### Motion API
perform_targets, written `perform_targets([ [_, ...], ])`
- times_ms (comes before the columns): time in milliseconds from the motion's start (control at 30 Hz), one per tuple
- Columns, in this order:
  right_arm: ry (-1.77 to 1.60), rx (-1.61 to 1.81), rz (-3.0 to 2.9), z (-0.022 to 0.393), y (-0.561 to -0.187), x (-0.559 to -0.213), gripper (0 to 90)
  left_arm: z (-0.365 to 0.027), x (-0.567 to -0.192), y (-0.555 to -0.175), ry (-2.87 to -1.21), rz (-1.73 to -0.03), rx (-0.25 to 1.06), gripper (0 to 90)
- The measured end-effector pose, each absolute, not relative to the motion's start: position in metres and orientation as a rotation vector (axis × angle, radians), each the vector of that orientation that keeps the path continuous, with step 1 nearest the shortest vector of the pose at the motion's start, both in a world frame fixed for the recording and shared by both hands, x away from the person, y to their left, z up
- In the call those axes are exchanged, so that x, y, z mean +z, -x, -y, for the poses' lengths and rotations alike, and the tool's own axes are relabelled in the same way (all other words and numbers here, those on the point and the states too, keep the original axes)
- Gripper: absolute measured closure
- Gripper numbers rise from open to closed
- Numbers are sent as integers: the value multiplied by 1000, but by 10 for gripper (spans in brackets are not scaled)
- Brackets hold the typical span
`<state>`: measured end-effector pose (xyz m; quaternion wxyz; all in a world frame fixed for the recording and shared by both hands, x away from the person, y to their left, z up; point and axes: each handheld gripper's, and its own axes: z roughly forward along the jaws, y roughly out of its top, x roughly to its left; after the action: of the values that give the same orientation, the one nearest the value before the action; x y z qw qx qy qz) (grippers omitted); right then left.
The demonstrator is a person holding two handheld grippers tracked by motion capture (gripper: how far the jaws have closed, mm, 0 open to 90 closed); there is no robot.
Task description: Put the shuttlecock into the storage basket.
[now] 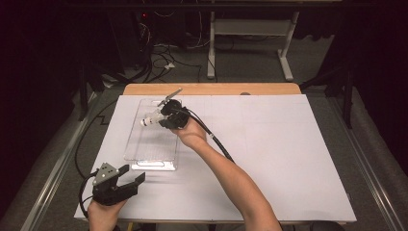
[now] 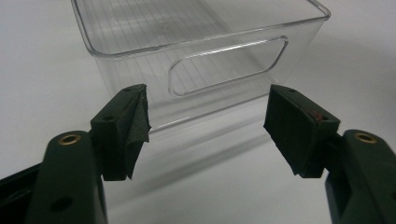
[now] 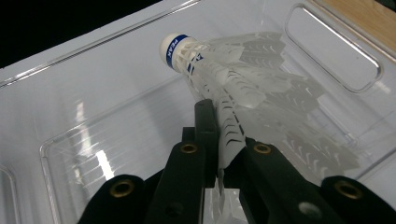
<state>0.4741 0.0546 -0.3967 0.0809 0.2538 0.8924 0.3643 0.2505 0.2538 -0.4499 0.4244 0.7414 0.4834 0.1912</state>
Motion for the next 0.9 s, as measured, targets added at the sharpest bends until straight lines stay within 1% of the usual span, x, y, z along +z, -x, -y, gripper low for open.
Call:
perform_targets([
  [167, -786, 1068, -2681, -59, -477, -405, 891, -251, -450, -249, -1861, -1203, 481, 316],
  [500, -804, 1017, -2680, -63, -482, -412, 889, -251, -450, -249, -1859, -1205, 476, 315],
  [900, -818, 963, -2694, -64, -486, -412, 888, -252, -449, -247, -1858, -1202, 471, 315],
])
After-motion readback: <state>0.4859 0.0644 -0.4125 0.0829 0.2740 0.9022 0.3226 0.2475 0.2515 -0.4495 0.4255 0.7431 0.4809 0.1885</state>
